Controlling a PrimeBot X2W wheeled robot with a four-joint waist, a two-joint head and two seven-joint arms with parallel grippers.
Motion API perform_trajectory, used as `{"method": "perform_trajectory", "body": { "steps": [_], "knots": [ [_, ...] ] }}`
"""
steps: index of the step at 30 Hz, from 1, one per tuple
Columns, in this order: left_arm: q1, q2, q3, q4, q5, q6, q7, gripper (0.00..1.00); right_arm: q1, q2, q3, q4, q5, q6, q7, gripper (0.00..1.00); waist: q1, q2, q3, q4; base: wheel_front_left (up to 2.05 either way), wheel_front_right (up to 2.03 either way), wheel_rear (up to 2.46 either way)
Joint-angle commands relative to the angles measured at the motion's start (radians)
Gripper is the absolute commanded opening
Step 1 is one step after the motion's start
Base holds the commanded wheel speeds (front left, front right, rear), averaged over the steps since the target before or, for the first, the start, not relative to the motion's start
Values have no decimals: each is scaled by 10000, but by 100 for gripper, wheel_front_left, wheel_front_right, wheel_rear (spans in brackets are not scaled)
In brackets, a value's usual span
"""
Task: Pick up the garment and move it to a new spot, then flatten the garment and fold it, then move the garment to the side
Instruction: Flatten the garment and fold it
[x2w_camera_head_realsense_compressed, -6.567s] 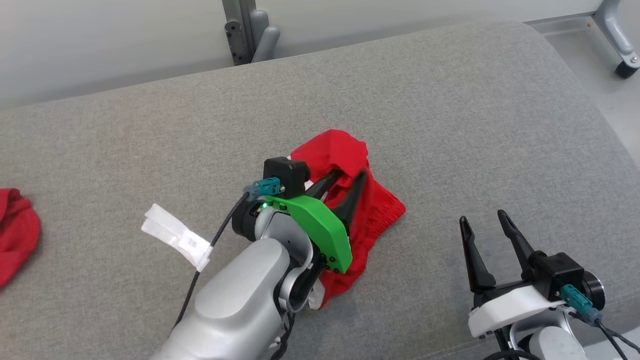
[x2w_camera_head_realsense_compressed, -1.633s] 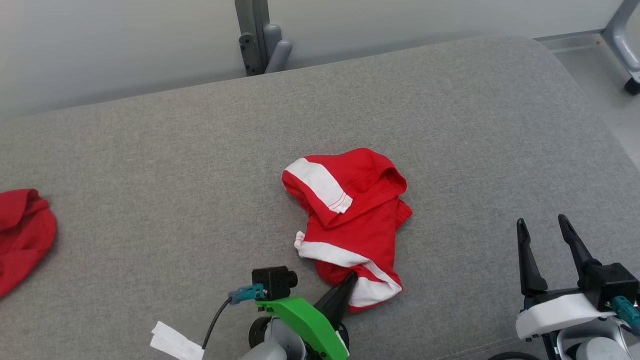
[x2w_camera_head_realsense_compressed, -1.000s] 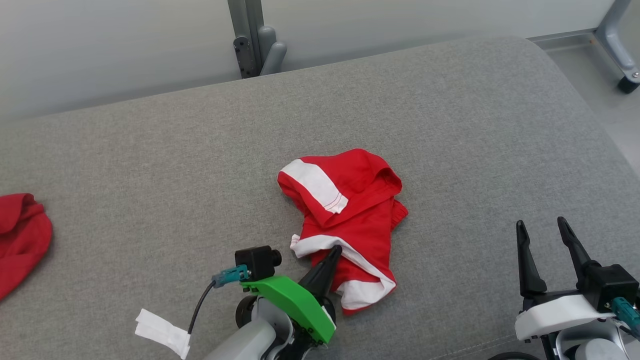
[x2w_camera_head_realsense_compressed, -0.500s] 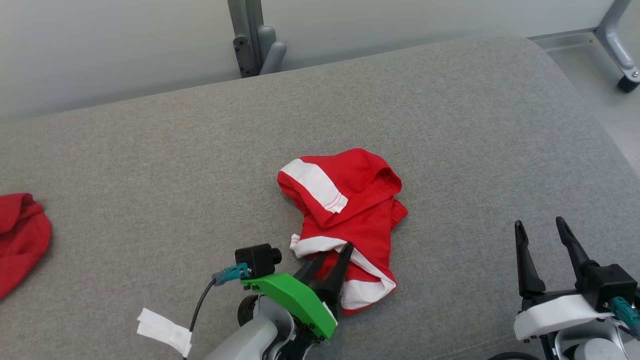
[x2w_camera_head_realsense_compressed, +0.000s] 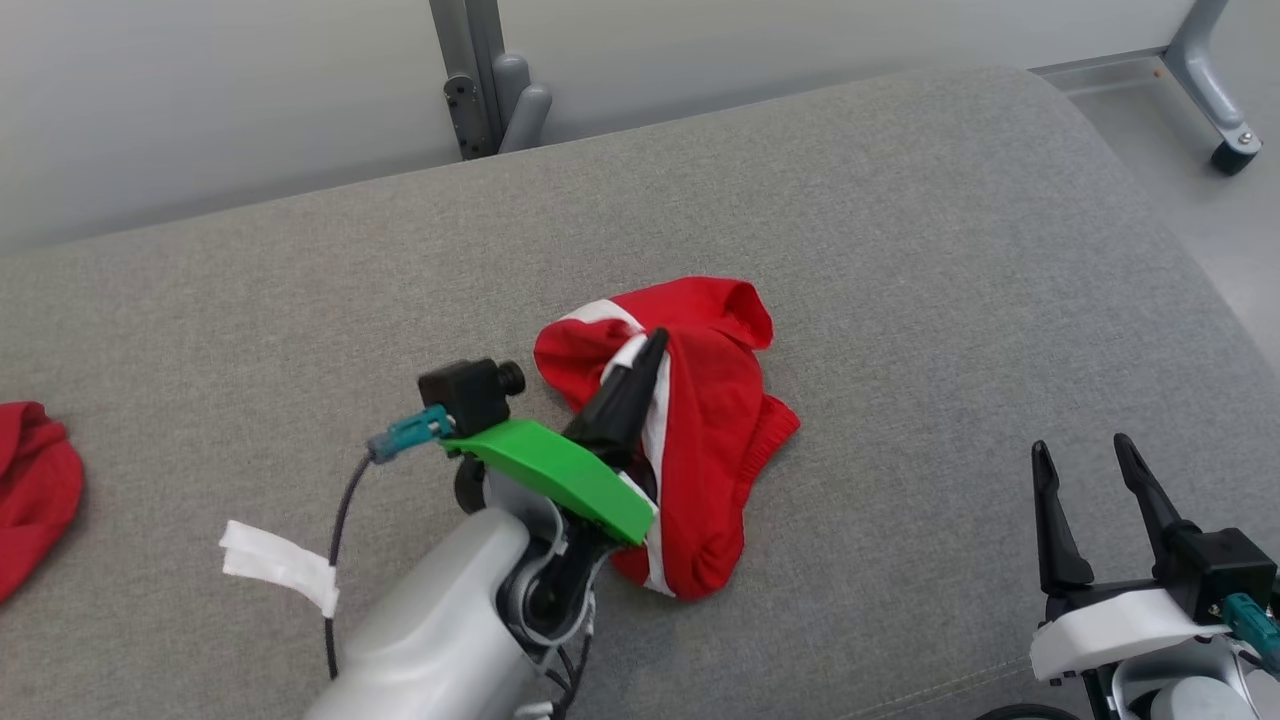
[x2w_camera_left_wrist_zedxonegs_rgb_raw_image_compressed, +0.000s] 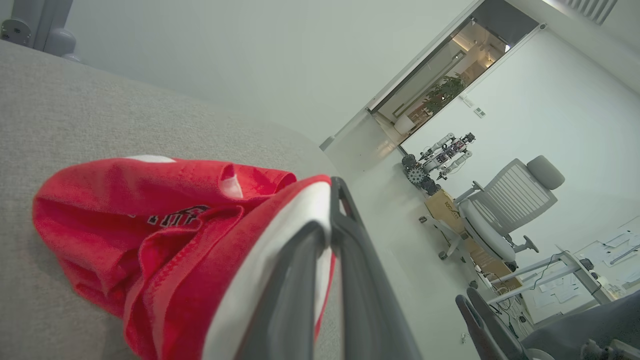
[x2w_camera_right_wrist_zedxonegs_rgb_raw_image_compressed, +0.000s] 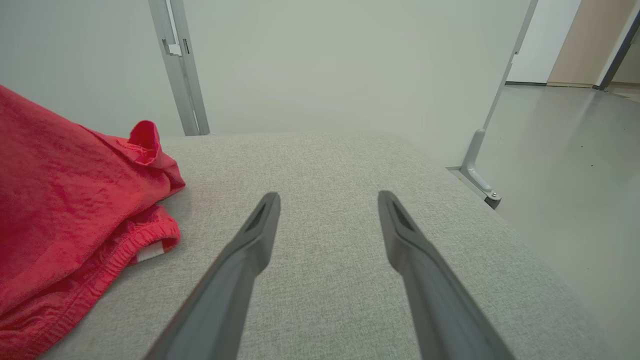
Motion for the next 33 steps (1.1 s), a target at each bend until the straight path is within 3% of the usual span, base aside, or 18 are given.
{"method": "perform_trajectory", "body": {
  "steps": [1,8,13,18,27,31,33],
  "knots": [
    [-321,288,323,-230,199,-22,-31,0,65,-32,-51,20,31,-3,-31,100,0,0,-105,23,0,0,0],
    [-1319,1467,1308,-1313,693,-22,-30,0,287,-13,-129,41,62,-3,-31,100,0,0,-537,200,0,0,0],
    [-1999,2101,1463,-1971,913,-10,184,0,381,-9,-93,63,82,-3,-31,100,0,0,-673,320,0,0,0],
    [-2746,2619,1431,-3074,1364,333,747,0,393,0,-18,100,129,-3,-31,100,0,0,-786,367,0,0,0],
    [-3473,2125,447,-4352,2315,1588,1770,0,199,46,162,150,256,-3,-31,100,0,0,-706,26,0,0,0],
    [-3442,1556,-181,-3950,2568,1792,1991,0,44,104,325,221,339,-3,-31,100,0,0,-557,-366,0,0,0],
    [-3257,1121,-569,-3341,2631,1674,2000,0,-67,142,398,253,378,-3,-31,100,0,0,-445,-584,0,0,0]
  ]
}}
